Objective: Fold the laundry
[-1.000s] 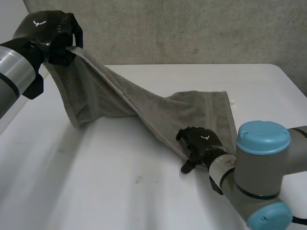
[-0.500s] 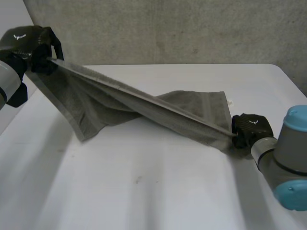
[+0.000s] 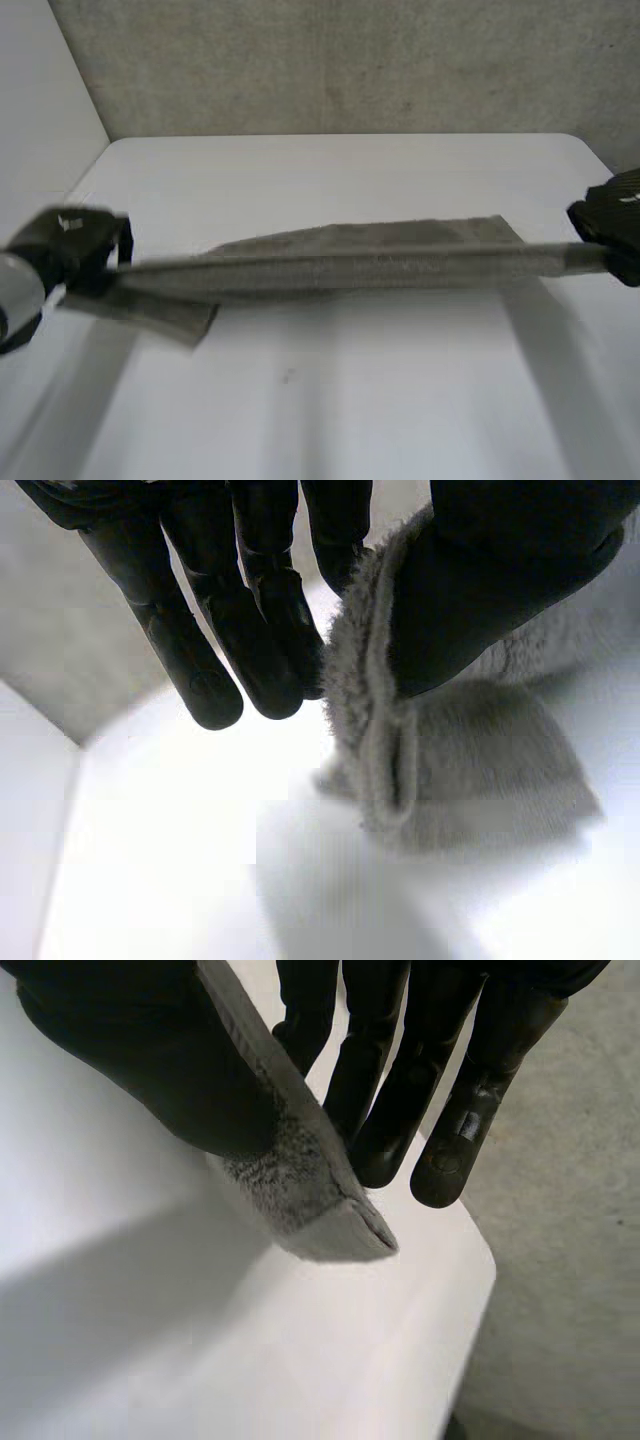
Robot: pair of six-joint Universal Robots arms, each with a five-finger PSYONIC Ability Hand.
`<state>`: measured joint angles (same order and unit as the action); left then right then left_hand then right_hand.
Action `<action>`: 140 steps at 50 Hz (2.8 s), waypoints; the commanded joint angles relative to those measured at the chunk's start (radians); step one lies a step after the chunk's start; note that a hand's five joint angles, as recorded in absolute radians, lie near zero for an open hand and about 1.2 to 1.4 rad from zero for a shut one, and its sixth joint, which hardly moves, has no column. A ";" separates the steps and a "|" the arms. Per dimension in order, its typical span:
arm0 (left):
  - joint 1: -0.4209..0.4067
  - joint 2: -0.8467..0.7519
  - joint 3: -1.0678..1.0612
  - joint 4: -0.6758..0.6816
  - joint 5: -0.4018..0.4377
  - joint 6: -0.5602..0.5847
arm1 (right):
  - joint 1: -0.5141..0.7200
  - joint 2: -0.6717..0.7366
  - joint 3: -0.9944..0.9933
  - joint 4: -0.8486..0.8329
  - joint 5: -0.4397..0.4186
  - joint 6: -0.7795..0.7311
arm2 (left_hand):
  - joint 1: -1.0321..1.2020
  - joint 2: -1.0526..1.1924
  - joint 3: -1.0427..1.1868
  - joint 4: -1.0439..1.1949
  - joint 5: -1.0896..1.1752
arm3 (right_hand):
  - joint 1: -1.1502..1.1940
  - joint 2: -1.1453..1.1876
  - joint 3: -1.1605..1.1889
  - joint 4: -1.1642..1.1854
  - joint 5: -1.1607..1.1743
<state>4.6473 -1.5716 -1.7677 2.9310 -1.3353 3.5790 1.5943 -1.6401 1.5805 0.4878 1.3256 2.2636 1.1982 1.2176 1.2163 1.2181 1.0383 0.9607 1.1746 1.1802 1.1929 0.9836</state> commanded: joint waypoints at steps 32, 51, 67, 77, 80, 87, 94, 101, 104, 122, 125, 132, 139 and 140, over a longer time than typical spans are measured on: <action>-0.120 -0.487 0.617 0.128 -0.004 0.153 | 0.248 0.539 -0.533 -0.344 0.317 -0.085 | 0.198 0.179 0.180 0.178 0.183 | 0.436 0.222 0.216 0.203 0.238; -0.174 -0.366 0.806 0.665 -0.111 -0.019 | 0.259 0.348 -0.496 -0.980 0.294 0.126 | 0.198 0.179 0.180 0.178 0.183 | 0.436 0.222 0.216 0.203 0.238; -0.140 -0.499 0.134 0.905 0.047 0.035 | 0.237 0.520 -0.054 -0.740 0.067 0.128 | 0.198 0.179 0.180 0.178 0.183 | 0.436 0.222 0.216 0.203 0.238; -0.053 -0.408 -0.091 0.698 0.053 0.239 | 0.234 0.464 0.004 -0.517 0.063 0.047 | 0.198 0.179 0.180 0.178 0.183 | 0.436 0.222 0.216 0.203 0.238; -0.024 -0.285 -0.162 0.517 0.053 0.303 | 0.224 0.341 0.027 -0.374 0.066 0.010 | 0.198 0.179 0.180 0.178 0.183 | 0.436 0.222 0.216 0.203 0.238; 0.030 0.006 -0.223 0.057 0.062 0.356 | 0.108 0.151 0.069 0.032 0.047 -0.147 | 0.198 0.179 0.180 0.178 0.183 | 0.436 0.222 0.216 0.203 0.238; 0.117 0.047 -0.167 0.023 0.186 0.359 | 0.081 0.118 0.038 -0.013 0.006 -0.199 | 0.198 0.179 0.180 0.178 0.183 | 0.436 0.222 0.216 0.203 0.238; 0.073 -0.206 -0.030 0.198 0.202 0.331 | 0.104 0.325 -0.043 -0.173 0.024 -0.108 | 0.198 0.179 0.180 0.178 0.183 | 0.436 0.222 0.216 0.203 0.238; 0.019 -0.341 0.062 0.235 0.177 0.314 | 0.177 0.425 -0.126 -0.245 0.085 -0.047 | 0.198 0.179 0.180 0.178 0.183 | 0.436 0.222 0.216 0.203 0.238; -0.099 -0.711 0.444 0.583 0.007 0.244 | 0.302 0.847 -0.409 -0.644 0.274 -0.111 | 0.198 0.179 0.180 0.178 0.183 | 0.436 0.222 0.216 0.203 0.238; -0.114 -0.736 0.462 0.585 0.004 0.244 | 0.302 0.882 -0.441 -0.683 0.296 -0.113 | 0.198 0.179 0.180 0.178 0.183 | 0.436 0.222 0.216 0.203 0.238; -0.133 -0.731 0.420 0.585 -0.011 0.260 | 0.303 0.829 -0.422 -0.723 0.346 -0.069 | -1.018 -1.037 -1.036 -1.037 -1.032 | -0.786 -1.000 -1.006 -1.018 -0.984; -0.124 -0.598 0.325 0.582 -0.038 0.247 | 0.291 0.628 -0.286 -0.707 0.327 0.157 | -1.024 -1.043 -1.042 -1.044 -1.038 | -0.786 -1.000 -1.006 -1.018 -0.984; -0.117 -0.553 0.286 0.582 -0.041 0.245 | 0.291 0.581 -0.246 -0.689 0.311 0.196 | -1.024 -1.043 -1.042 -1.044 -1.038 | -0.786 -1.000 -1.006 -1.018 -0.984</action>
<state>4.5151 -2.2736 -1.3648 3.5160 -1.3539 3.8348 1.8929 -0.8679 1.1941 -0.2336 1.6684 2.2616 0.2088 0.1999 0.2017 0.2018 0.0475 0.2104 0.2301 0.2098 0.2327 0.0579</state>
